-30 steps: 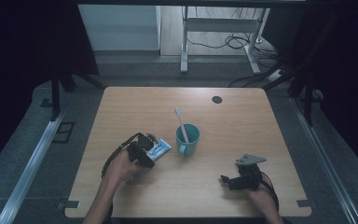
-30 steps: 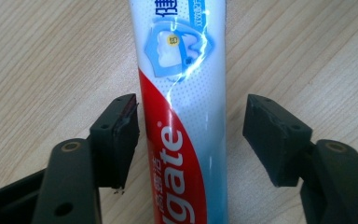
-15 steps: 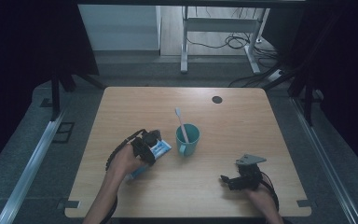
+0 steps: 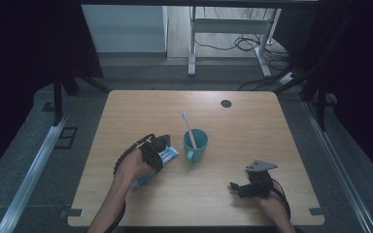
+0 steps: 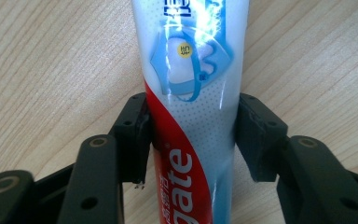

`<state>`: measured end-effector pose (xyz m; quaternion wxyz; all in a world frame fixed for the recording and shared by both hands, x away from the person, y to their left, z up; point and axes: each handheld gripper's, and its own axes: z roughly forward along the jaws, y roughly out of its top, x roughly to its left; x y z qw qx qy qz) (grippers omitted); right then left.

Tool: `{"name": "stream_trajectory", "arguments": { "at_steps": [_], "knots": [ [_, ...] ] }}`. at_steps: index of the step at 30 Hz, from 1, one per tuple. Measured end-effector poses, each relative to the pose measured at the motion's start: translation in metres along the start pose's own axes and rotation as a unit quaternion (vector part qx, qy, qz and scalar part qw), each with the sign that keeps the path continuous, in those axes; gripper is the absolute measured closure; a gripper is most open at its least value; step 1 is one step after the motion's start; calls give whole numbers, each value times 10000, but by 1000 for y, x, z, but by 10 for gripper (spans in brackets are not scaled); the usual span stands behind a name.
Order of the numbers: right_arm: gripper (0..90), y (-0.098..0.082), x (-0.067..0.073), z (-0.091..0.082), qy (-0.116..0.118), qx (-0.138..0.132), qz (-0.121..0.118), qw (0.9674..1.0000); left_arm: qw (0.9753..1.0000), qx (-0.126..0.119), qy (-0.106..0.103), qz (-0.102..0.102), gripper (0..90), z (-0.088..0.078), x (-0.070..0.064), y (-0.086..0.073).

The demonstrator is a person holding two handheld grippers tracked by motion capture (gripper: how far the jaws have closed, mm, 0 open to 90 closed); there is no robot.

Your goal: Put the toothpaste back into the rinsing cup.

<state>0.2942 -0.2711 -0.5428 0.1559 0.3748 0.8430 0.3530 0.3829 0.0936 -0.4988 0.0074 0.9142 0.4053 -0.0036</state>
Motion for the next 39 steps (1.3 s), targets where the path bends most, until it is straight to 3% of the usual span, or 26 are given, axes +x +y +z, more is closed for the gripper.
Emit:
{"name": "stream_trajectory", "arguments": {
  "at_steps": [6, 12, 22, 27, 39],
  "knots": [
    [56, 0, 0, 0, 0, -1, -1, 10000, 10000, -40, -22, 45, 642, -5, 0, -1],
    [55, 0, 0, 0, -1, -1, -1, 10000, 9998, -172, -117, 60, 701, -8, 3, -5],
    [56, 0, 0, 0, 0, -1, -1, 10000, 9988, -368, -304, 138, 728, -10, 8, -10],
    [56, 0, 0, 0, 0, 0, -1, 10000, 9984, -454, -286, 201, 729, -15, 9, -12],
    [55, 0, 0, 0, -2, -1, -3, 10000, 9943, -1003, -321, 150, 730, -34, 12, -24]
  ]
}}
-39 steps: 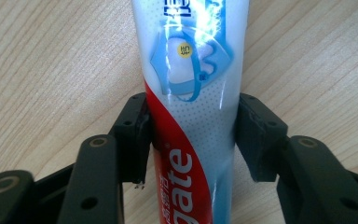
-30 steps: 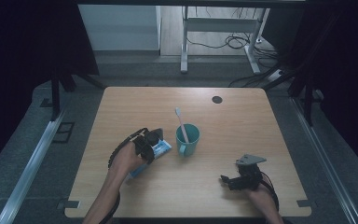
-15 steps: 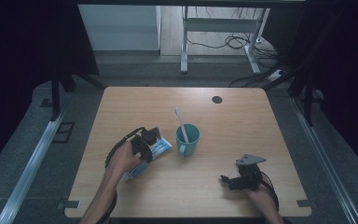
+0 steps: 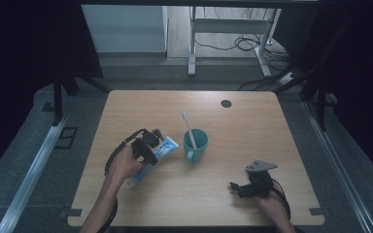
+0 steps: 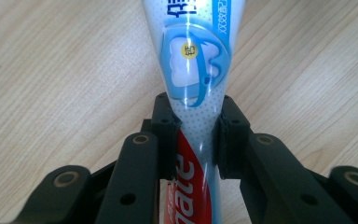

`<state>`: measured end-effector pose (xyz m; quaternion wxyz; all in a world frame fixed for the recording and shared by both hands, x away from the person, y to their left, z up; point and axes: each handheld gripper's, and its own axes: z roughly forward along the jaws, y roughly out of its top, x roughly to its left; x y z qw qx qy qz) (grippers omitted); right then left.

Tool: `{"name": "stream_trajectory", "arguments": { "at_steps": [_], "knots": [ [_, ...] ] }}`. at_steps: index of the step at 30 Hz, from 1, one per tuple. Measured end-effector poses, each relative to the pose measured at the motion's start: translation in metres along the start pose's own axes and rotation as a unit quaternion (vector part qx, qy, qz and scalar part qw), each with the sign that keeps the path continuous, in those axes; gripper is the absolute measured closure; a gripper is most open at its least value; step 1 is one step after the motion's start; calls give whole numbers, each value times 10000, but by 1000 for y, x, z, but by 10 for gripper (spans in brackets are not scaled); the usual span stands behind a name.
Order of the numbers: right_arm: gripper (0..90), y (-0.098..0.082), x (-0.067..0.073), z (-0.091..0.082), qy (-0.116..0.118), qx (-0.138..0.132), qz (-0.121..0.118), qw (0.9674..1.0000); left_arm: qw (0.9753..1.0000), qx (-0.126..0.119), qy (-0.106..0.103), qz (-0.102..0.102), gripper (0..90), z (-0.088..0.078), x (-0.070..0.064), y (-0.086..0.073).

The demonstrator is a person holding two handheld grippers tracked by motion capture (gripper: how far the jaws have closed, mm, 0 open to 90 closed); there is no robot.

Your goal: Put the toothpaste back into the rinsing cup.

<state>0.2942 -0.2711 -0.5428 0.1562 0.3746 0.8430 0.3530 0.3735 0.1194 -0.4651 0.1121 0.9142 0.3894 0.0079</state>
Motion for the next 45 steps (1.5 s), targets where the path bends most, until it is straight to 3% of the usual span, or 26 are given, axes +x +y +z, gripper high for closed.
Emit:
{"name": "stream_trajectory", "arguments": {
  "at_steps": [13, 24, 33, 45],
  "knots": [
    [55, 0, 0, 0, 0, -1, 1, 10000, 9983, -575, -50, 9, 730, -20, 0, -9],
    [56, 0, 0, 0, -2, -5, 4, 10000, 9941, -1083, -64, 0, 732, -36, -1, -18],
    [55, 0, 0, 0, 4, 3, 7, 10000, 9878, -1546, -157, 27, 732, -48, -2, -25],
    [55, 0, 0, 0, 4, -7, -11, 10000, 9760, -2160, -265, 29, 732, -60, -6, -26]
  ]
}}
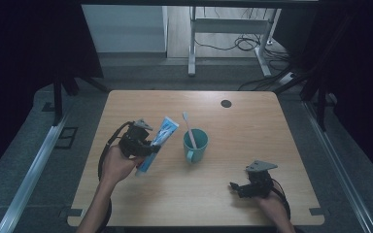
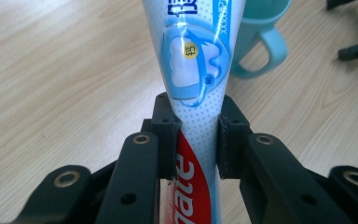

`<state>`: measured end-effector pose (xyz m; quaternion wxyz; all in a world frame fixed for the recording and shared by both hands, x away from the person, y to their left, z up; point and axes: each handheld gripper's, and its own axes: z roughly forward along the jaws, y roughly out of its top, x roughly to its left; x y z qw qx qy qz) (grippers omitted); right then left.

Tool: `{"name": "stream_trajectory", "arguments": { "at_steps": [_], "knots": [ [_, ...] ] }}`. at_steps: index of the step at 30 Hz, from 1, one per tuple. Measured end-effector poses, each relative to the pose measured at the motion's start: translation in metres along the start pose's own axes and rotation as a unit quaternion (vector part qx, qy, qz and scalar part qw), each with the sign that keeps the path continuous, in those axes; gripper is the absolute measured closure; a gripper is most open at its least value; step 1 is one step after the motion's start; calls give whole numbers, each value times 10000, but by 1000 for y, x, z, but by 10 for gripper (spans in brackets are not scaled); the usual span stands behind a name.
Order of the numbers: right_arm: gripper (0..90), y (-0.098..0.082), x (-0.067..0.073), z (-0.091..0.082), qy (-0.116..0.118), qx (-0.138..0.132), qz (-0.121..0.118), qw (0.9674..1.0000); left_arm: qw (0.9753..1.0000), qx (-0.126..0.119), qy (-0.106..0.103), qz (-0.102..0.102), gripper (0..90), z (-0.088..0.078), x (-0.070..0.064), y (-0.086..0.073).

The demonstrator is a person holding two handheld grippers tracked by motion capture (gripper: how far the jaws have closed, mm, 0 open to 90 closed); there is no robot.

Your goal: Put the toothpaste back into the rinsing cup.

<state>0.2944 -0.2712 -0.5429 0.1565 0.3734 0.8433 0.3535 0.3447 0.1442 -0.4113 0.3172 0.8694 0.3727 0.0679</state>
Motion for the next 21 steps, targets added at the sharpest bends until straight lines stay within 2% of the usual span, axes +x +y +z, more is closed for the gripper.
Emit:
{"name": "stream_trajectory", "arguments": {
  "at_steps": [10, 21],
  "knots": [
    [55, 0, 0, 0, 3, -1, 3, 10000, 9993, -372, -78, -35, 732, -2, -3, 7],
    [55, 0, 0, 0, -3, -2, -4, 10000, 9981, -593, -165, -10, 732, 2, -9, 18]
  ]
}}
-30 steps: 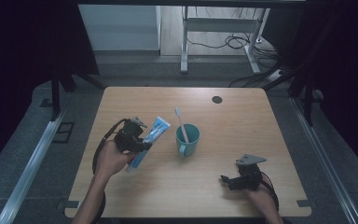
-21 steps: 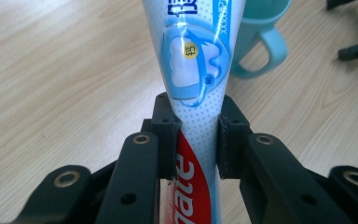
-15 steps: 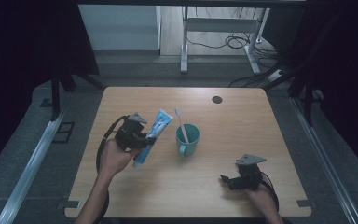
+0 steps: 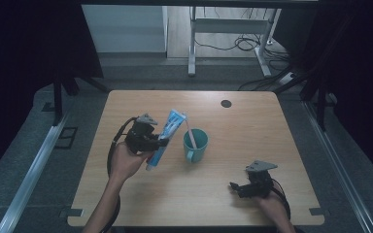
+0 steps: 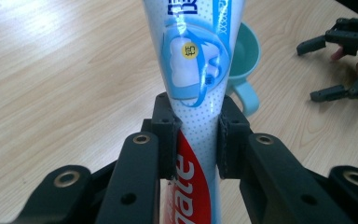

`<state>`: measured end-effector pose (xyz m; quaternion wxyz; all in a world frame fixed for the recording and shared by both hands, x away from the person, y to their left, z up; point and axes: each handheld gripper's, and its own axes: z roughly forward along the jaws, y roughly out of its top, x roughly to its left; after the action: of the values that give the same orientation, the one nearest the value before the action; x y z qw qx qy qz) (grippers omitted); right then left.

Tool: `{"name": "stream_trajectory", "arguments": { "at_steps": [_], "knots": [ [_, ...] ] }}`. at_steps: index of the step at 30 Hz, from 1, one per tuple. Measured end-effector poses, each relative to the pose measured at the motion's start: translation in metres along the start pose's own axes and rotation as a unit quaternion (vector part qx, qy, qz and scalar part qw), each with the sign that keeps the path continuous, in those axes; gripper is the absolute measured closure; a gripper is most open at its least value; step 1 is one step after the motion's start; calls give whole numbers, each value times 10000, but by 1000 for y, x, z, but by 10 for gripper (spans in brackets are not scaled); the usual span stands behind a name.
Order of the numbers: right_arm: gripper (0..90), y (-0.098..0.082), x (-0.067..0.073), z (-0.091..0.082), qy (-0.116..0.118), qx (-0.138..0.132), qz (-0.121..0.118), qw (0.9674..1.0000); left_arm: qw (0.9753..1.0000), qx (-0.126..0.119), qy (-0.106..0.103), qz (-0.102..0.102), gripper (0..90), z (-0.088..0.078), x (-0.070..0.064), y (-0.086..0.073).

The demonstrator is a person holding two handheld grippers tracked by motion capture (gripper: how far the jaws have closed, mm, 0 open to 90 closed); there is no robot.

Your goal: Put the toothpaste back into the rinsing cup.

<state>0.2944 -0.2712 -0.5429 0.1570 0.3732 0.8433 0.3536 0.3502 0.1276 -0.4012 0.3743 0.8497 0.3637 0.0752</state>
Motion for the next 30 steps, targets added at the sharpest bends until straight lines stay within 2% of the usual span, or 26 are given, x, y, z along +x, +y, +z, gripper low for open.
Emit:
{"name": "stream_trajectory", "arguments": {
  "at_steps": [15, 30],
  "knots": [
    [55, 0, 0, 0, 3, 1, 4, 10000, 9993, -375, -69, -2, 732, 7, -7, 12],
    [55, 0, 0, 0, 1, -2, 7, 10000, 9968, -787, -143, -15, 732, 17, -14, 26]
  ]
}}
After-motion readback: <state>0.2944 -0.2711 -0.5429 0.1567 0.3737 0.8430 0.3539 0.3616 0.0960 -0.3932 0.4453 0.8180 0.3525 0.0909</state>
